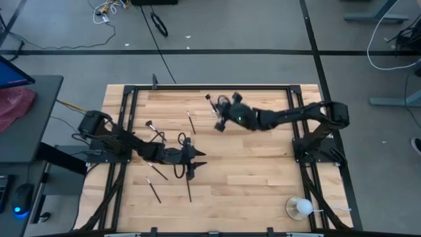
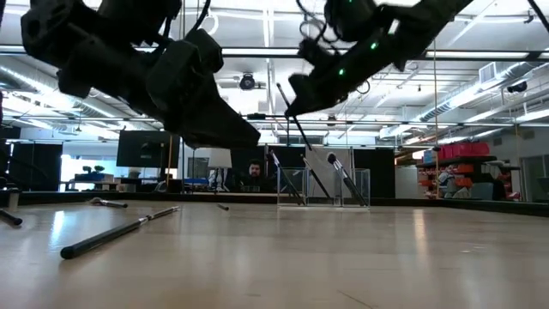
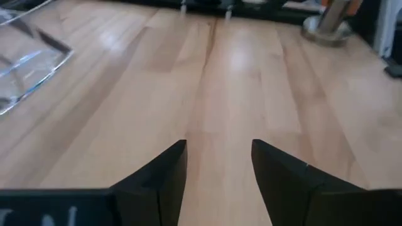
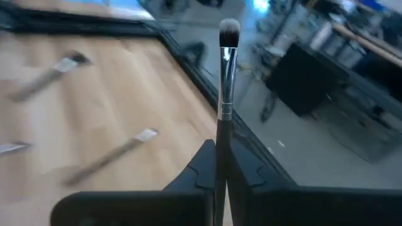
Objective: Put items in baskets/containers
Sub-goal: Put the black eyeshadow brush into the transparent organizer, then put the black highlighter brush into the transparent organizer
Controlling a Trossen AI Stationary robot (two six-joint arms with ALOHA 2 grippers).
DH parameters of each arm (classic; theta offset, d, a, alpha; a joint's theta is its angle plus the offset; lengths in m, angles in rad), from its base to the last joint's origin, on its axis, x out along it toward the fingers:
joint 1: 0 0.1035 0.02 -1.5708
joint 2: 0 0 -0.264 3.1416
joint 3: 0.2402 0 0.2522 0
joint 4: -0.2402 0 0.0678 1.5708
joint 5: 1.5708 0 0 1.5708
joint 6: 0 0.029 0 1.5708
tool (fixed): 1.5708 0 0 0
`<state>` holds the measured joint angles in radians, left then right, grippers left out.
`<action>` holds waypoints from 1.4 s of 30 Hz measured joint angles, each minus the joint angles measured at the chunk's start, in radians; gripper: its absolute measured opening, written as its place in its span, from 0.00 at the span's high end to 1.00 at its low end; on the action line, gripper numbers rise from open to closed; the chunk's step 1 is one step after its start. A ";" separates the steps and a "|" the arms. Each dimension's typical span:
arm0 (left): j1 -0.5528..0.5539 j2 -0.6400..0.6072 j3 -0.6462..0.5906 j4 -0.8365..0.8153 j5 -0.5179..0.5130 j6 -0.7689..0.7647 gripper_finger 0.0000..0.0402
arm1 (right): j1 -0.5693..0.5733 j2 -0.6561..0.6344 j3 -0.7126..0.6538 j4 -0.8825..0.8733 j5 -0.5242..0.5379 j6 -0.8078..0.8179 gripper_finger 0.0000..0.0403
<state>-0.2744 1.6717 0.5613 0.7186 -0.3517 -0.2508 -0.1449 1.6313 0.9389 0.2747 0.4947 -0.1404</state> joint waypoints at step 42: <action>-0.011 0.065 0.002 0.084 0.000 0.026 0.55 | -0.084 -0.075 -0.001 -0.307 -0.121 0.170 0.61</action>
<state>-0.2859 1.7367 0.5629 0.8031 -0.3515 -0.2249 -0.2286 1.5561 0.9379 -0.0321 0.3732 0.0301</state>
